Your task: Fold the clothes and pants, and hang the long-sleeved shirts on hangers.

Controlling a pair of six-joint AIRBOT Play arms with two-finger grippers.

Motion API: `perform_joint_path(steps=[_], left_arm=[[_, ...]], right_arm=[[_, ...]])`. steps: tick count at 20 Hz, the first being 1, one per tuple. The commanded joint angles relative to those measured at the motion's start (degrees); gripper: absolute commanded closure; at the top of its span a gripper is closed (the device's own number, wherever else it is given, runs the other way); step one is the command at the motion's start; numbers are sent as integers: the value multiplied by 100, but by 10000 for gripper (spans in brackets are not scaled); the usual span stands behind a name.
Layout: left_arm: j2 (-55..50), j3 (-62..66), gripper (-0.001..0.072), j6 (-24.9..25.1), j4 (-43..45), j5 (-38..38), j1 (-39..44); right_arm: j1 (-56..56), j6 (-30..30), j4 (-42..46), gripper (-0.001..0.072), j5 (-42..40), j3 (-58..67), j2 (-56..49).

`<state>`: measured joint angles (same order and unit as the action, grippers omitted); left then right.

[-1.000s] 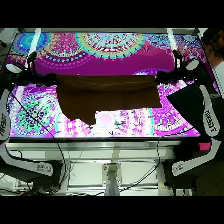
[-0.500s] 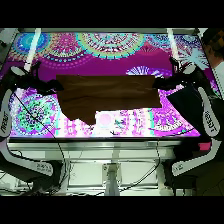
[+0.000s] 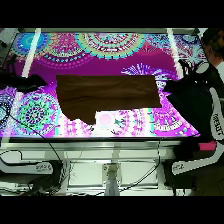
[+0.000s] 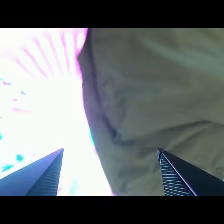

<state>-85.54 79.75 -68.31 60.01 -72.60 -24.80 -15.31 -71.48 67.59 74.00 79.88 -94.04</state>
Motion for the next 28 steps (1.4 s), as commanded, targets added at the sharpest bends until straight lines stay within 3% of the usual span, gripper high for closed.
perform_joint_path(steps=[1, 7, 13, 18, 24, 25, 28], left_arm=[[382, -11, 83, 190, 0, -363, -374], [415, -15, 83, 188, -20, -490, -380], [415, -15, 83, 181, -22, -494, -350], [415, -15, 83, 179, -22, -507, -350], [413, -15, 91, 166, -20, -511, -350], [409, -15, 92, 166, -20, -529, -350], [409, -170, 92, 166, -22, -527, -350]], right_arm=[[-358, 208, -350, 326, 688, -415, 46], [-476, 144, -640, 326, 623, -1298, 44], [-476, -131, -1257, 326, -315, -1867, 2], [-476, -155, -1641, 326, -544, -1873, 4], [-476, -752, -1637, 327, -973, -1875, 4], [-476, -752, -1635, 342, -994, -1873, 4], [-476, -745, -1628, 594, -1071, -1873, 7]])
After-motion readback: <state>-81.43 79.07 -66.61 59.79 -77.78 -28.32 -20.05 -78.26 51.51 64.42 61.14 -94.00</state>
